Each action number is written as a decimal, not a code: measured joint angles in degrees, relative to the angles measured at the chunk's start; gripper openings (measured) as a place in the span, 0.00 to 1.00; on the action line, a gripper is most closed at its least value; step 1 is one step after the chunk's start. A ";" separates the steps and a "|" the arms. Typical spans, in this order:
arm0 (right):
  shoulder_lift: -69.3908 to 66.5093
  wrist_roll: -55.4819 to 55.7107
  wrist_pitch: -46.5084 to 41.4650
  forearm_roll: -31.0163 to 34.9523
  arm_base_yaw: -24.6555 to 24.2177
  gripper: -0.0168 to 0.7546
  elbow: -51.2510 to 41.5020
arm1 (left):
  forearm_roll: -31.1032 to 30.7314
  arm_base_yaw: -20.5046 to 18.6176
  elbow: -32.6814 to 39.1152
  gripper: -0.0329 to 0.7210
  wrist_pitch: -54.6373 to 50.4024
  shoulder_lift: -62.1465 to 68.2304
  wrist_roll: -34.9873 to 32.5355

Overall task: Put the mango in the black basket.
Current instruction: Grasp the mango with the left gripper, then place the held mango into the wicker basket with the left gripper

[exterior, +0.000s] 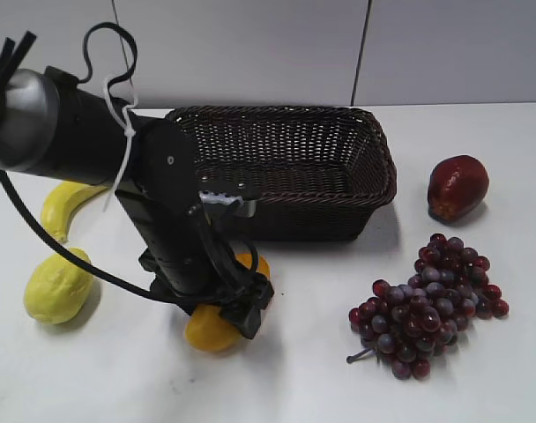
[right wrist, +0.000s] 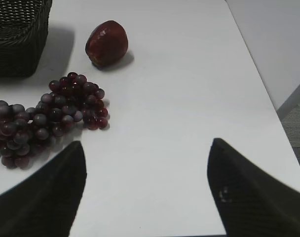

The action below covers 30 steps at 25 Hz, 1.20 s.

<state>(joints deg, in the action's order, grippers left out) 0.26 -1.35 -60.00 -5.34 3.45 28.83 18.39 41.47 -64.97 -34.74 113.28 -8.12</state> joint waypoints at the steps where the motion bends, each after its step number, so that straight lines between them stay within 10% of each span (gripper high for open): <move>1: 0.00 0.00 0.00 0.00 0.00 0.78 0.00 | 0.00 0.00 0.00 0.89 0.00 0.12 0.00; 5: 0.00 0.00 0.00 0.00 0.00 0.78 0.00 | 0.00 0.00 -1.38 0.74 -2.27 0.12 0.00; 21: 0.00 0.00 0.00 0.00 0.00 0.78 0.00 | -7.74 0.02 -32.02 0.74 -33.67 -0.76 0.00; 30: 0.00 0.00 0.00 0.00 0.00 0.78 0.00 | -17.94 -0.85 -44.51 0.74 -21.99 -0.59 0.00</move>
<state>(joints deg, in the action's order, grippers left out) 0.26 -1.35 -60.00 -5.34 3.45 28.83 0.45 40.62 -109.48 -56.73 112.69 -8.12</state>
